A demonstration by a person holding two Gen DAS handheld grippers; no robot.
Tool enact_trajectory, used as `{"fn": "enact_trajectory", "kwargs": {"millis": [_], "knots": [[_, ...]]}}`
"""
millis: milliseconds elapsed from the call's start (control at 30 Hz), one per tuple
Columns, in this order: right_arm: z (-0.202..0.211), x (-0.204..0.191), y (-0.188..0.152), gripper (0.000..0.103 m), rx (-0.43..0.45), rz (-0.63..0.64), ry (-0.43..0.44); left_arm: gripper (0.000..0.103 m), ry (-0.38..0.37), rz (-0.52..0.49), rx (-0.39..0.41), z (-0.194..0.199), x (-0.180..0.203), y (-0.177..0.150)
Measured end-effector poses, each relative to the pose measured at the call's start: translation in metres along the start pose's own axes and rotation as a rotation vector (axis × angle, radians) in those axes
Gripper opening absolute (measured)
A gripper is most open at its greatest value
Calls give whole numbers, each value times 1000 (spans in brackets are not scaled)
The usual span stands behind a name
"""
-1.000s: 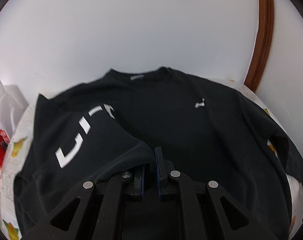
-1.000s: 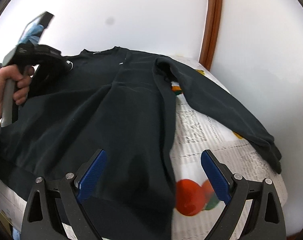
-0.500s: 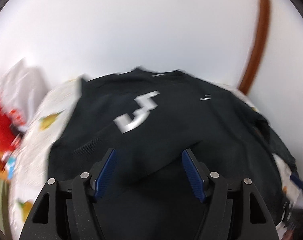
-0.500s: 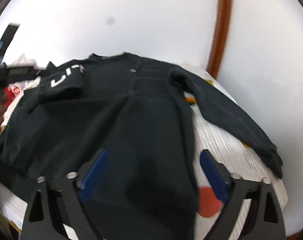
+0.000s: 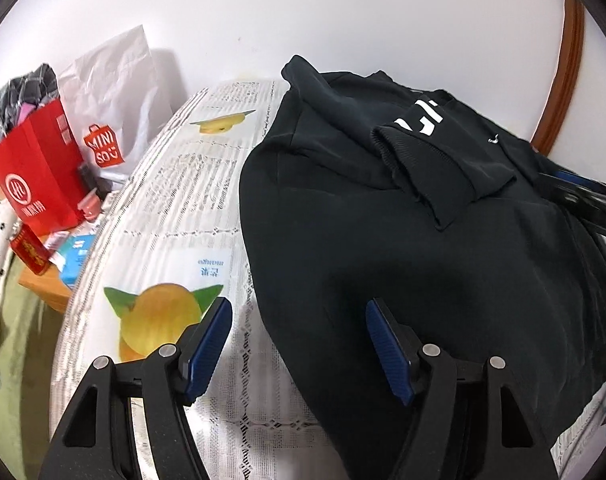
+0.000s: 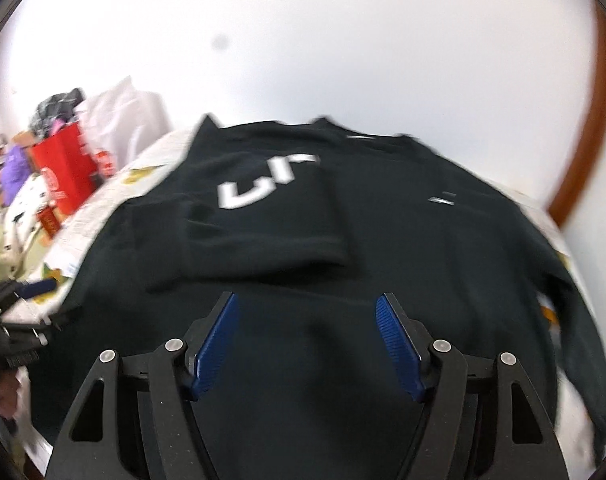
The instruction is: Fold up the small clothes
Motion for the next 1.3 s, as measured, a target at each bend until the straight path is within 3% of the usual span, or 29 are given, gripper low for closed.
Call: {"fn": "enact_trajectory", "kwargs": {"millis": [167, 300, 333, 400, 433, 533, 600, 700, 867, 1067, 1300], "knots": [[-34, -31, 24, 71, -14, 11, 88, 67, -43, 14, -14, -8, 2, -5], [-60, -51, 38, 70, -22, 12, 163, 68, -16, -10, -11, -12, 6, -6], [-67, -55, 42, 62, -17, 14, 168, 68, -10, -14, -12, -13, 7, -6], [-82, -61, 43, 32, -44, 24, 189, 68, -2, -20, -12, -14, 8, -7], [-90, -63, 43, 9, -64, 24, 214, 68, -2, -20, -12, -13, 8, -8], [-93, -57, 47, 5, -51, 11, 226, 69, -5, -18, -14, -14, 8, -7], [-75, -41, 54, 4, 7, -24, 221, 69, -1, -19, -14, -15, 8, -8], [-47, 0, 65, 4, 106, -90, 171, 69, 7, -26, -14, -15, 8, -7], [-19, 85, 62, 3, 178, -230, 68, 69, 6, -22, -13, -15, 8, -8], [-20, 176, 21, 3, 152, -416, -8, 70, 10, -23, -13, -16, 8, -9], [-24, 217, -16, 3, 142, -530, -28, 74, 25, -25, -14, -16, 6, -9]]}}
Point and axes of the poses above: each gripper's, at about its wrist camera, not at the fingertips, and z roughly against the way its jaws point, x to its right, y to its top, the point moved 7 cm from there along -z, roughly the way its jaws point, and after that the axes turned 10 degrees about z, right-handed, at the moved point
